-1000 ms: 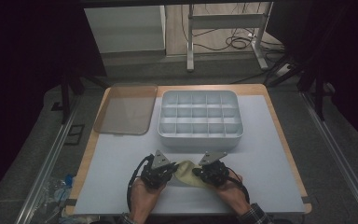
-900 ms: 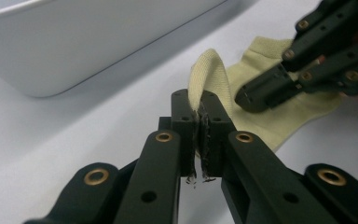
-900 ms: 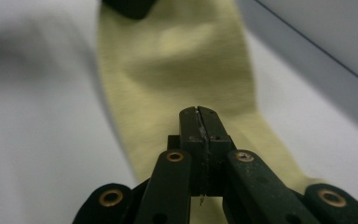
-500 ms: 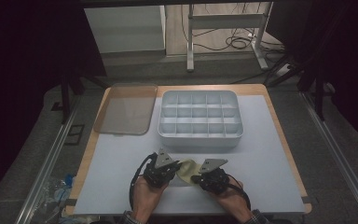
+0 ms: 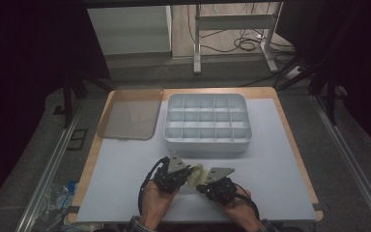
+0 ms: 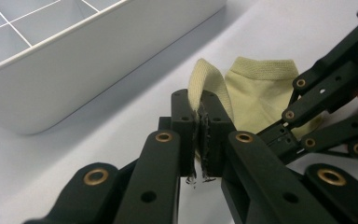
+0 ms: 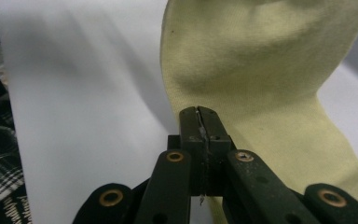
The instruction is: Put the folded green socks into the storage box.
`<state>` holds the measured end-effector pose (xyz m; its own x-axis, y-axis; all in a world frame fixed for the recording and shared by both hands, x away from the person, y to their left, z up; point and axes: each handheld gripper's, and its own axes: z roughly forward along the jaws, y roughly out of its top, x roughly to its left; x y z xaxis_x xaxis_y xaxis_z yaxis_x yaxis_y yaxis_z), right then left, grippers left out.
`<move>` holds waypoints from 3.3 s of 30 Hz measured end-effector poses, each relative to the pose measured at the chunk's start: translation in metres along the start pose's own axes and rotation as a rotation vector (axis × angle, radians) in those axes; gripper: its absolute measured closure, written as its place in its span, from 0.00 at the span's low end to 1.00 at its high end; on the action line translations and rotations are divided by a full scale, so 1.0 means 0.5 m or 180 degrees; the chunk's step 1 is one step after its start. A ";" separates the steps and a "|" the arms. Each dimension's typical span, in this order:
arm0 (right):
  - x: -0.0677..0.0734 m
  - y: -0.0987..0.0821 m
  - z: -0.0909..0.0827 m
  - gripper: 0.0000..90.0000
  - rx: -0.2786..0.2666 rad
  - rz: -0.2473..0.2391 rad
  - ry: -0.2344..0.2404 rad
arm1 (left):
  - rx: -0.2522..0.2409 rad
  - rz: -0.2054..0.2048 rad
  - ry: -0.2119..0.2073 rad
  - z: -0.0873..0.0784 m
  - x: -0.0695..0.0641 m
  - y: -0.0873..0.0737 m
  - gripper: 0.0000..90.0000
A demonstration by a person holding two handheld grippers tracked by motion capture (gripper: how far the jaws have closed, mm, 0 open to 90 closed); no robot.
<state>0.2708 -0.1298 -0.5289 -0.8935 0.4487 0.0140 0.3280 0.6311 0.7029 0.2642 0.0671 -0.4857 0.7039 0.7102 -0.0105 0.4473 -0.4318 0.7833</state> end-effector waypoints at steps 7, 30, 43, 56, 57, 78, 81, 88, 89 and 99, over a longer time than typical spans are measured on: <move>0.000 0.001 -0.002 0.99 0.0009 0.0004 -0.0003 | -0.0004 0.0026 -0.0017 0.002 -0.007 0.007 0.96; -0.103 -0.042 -0.121 0.77 -0.0118 0.0351 -0.0625 | 0.0057 0.0095 -0.0115 0.031 -0.033 0.030 0.96; -0.118 -0.067 -0.116 0.74 -0.0084 0.0450 -0.0665 | 0.0183 0.0134 -0.0235 0.074 -0.058 0.040 0.95; -0.134 -0.085 -0.138 0.72 -0.0121 0.0572 -0.0780 | 0.0250 0.0138 -0.0387 0.112 -0.085 0.054 0.91; -0.135 -0.087 -0.138 0.72 -0.0122 0.0576 -0.0781 | 0.0249 0.0132 -0.0413 0.114 -0.087 0.055 0.88; -0.138 -0.076 -0.167 0.69 -0.0170 0.0601 -0.0799 | 0.0001 -0.0059 -0.0233 0.069 -0.031 0.043 0.38; -0.136 -0.066 -0.169 0.67 -0.0205 0.0606 -0.0744 | 0.0012 -0.0091 -0.0190 0.068 -0.022 0.034 0.33; -0.132 -0.036 -0.159 0.62 -0.0268 0.0585 -0.0641 | 0.0108 -0.0158 -0.0010 0.072 0.005 -0.012 0.23; -0.132 -0.030 -0.156 0.61 -0.0282 0.0586 -0.0625 | 0.0115 -0.0170 0.0000 0.072 0.008 -0.017 0.23; -0.111 0.014 -0.116 0.56 -0.0319 0.0458 -0.0421 | 0.0121 -0.0301 0.0032 0.071 0.023 -0.041 0.19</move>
<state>0.3051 -0.1871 -0.4835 -0.7896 0.6128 0.0305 0.4112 0.4916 0.7676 0.2829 0.0645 -0.5237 0.6521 0.7542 -0.0769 0.5323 -0.3832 0.7549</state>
